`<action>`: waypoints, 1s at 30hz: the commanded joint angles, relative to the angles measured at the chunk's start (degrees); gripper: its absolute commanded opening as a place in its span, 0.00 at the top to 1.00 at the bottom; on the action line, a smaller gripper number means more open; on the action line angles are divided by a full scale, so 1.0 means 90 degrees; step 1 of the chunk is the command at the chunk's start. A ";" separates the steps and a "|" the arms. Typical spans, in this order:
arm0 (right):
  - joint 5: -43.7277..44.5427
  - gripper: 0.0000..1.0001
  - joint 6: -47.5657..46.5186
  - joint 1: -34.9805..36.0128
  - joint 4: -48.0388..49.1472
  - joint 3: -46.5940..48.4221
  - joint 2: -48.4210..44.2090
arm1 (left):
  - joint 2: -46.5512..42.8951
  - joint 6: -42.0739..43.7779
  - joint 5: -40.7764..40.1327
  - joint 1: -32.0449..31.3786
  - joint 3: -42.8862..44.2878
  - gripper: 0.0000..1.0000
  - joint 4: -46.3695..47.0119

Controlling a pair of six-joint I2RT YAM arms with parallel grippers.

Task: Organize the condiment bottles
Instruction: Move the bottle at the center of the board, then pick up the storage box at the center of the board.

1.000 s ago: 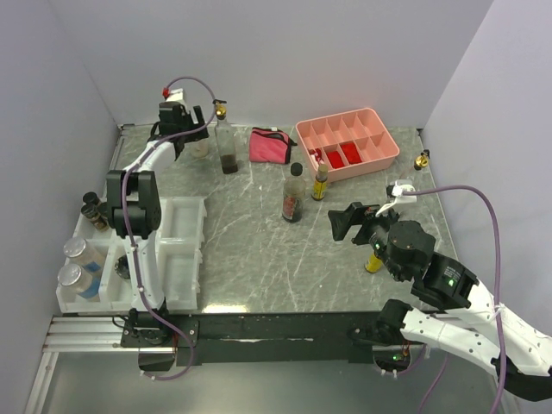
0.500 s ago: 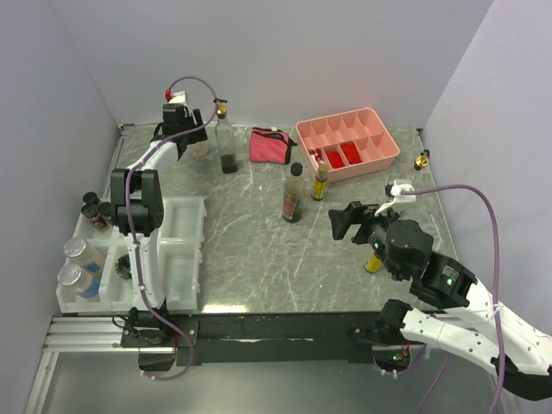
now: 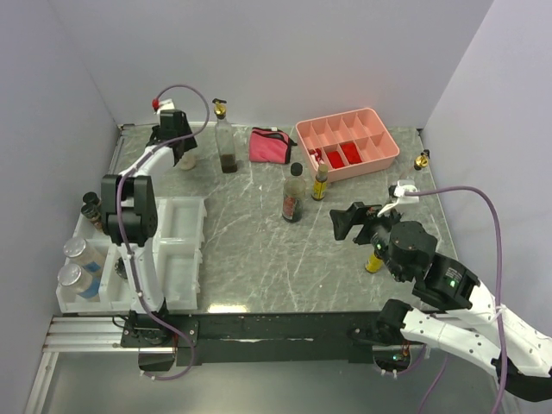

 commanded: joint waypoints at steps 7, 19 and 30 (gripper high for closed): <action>-0.0177 0.00 0.0094 -0.0033 0.0021 0.0058 -0.0220 | -0.1839 -0.2305 -0.2219 -0.0008 -0.0827 0.99 -0.1492; -0.0411 0.00 0.0064 -0.0043 0.0187 -0.0254 -0.0464 | -0.3596 -0.4669 -0.4086 -0.0008 -0.1061 0.99 -0.4547; -0.0587 0.00 0.0035 -0.0043 0.0119 -0.0411 -0.0786 | -0.4515 -0.6964 -0.4389 -0.0008 -0.1774 0.99 -0.7320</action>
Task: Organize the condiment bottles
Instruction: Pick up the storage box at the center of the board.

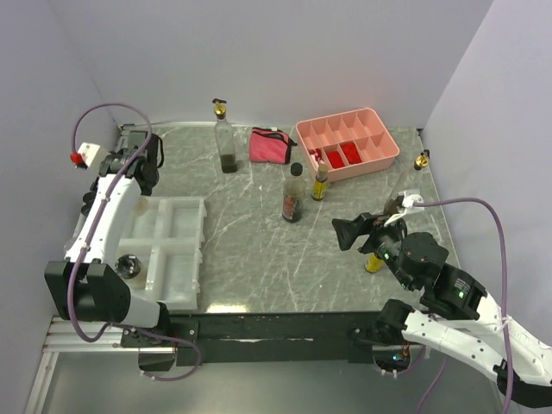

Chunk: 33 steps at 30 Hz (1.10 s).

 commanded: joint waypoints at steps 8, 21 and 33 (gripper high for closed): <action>-0.0262 0.00 0.0045 -0.0036 0.0207 -0.0196 -0.0295 | -0.0854 -0.1969 -0.0162 -0.0008 -0.1031 0.99 -0.1683; -0.0292 0.00 0.0113 -0.0036 0.0167 -0.0225 -0.0402 | -0.1099 -0.2536 -0.0163 -0.0008 -0.1139 0.99 -0.2337; -0.0253 0.00 -0.0033 -0.0036 0.0236 -0.0147 -0.0363 | -0.1157 -0.2370 -0.0016 -0.0008 -0.1052 0.99 -0.2337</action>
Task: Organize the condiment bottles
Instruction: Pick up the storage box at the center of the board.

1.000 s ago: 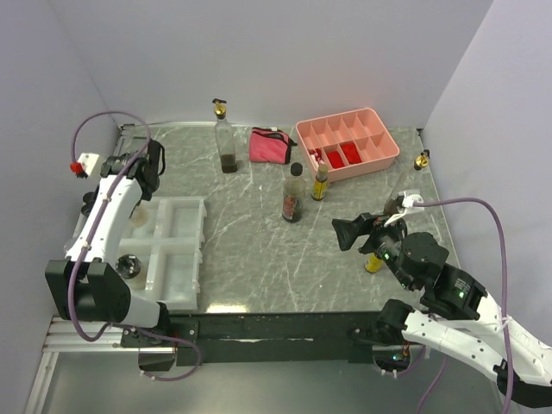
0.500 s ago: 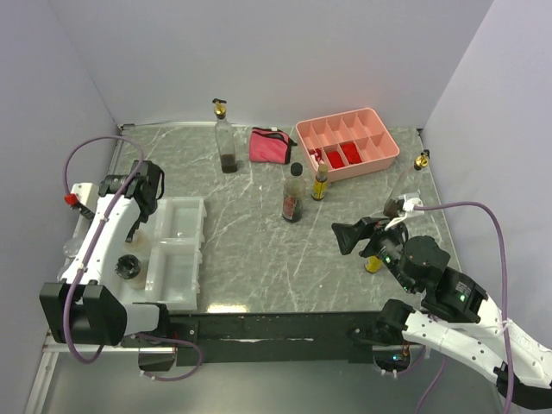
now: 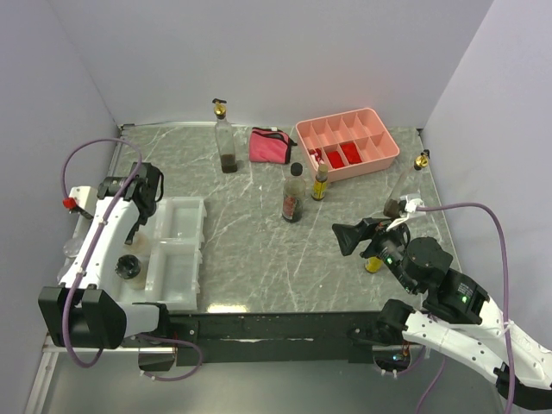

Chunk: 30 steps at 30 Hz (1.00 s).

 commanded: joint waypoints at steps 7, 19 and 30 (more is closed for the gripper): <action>-0.0020 0.00 -0.0160 -0.0024 0.0338 0.0023 0.0050 | -0.0271 0.0471 -0.0343 -0.0008 0.0390 0.99 -0.0273; -0.0049 0.00 -0.0179 -0.0033 0.0319 -0.0016 0.0001 | -0.0506 0.0686 -0.0274 0.0002 -0.0030 0.99 -0.0273; -0.0118 0.00 -0.0101 -0.0033 0.0231 0.0072 -0.0116 | -0.0418 0.0316 -0.0303 0.0002 -0.0391 0.99 -0.0263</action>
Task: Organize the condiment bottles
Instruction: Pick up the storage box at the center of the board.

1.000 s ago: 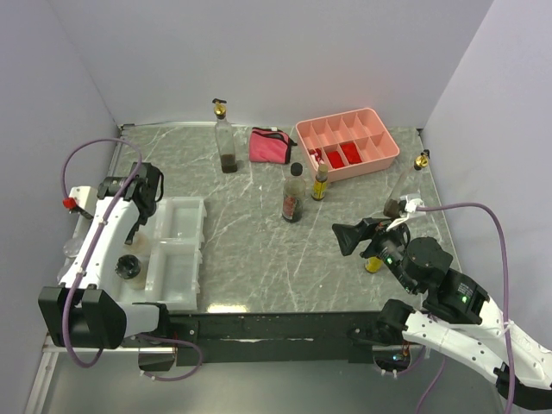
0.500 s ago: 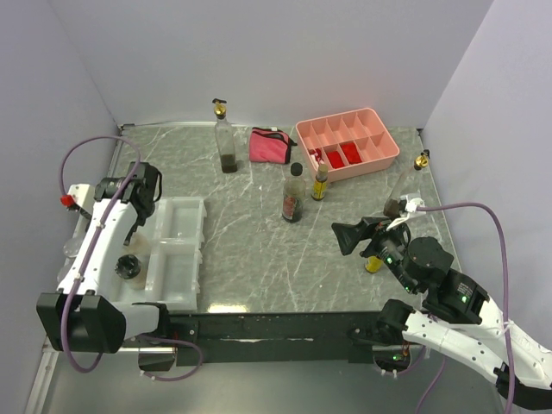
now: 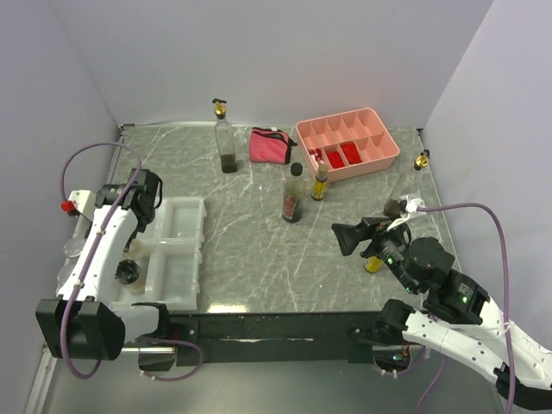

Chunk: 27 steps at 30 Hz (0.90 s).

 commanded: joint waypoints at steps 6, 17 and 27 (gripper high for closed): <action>-0.0040 0.00 0.0033 -0.0033 0.0107 0.0043 -0.0101 | 0.0151 -0.0339 -0.0314 0.0002 -0.0149 0.99 -0.0215; -0.0128 0.00 0.0052 -0.0033 0.0176 0.0052 0.0006 | 0.0298 0.0139 -0.0509 0.0002 0.0406 0.99 -0.0215; -0.0099 0.00 0.0111 -0.0033 0.0107 0.0091 -0.0023 | 0.0239 0.0335 -0.0411 -0.0057 0.0203 0.99 -0.0215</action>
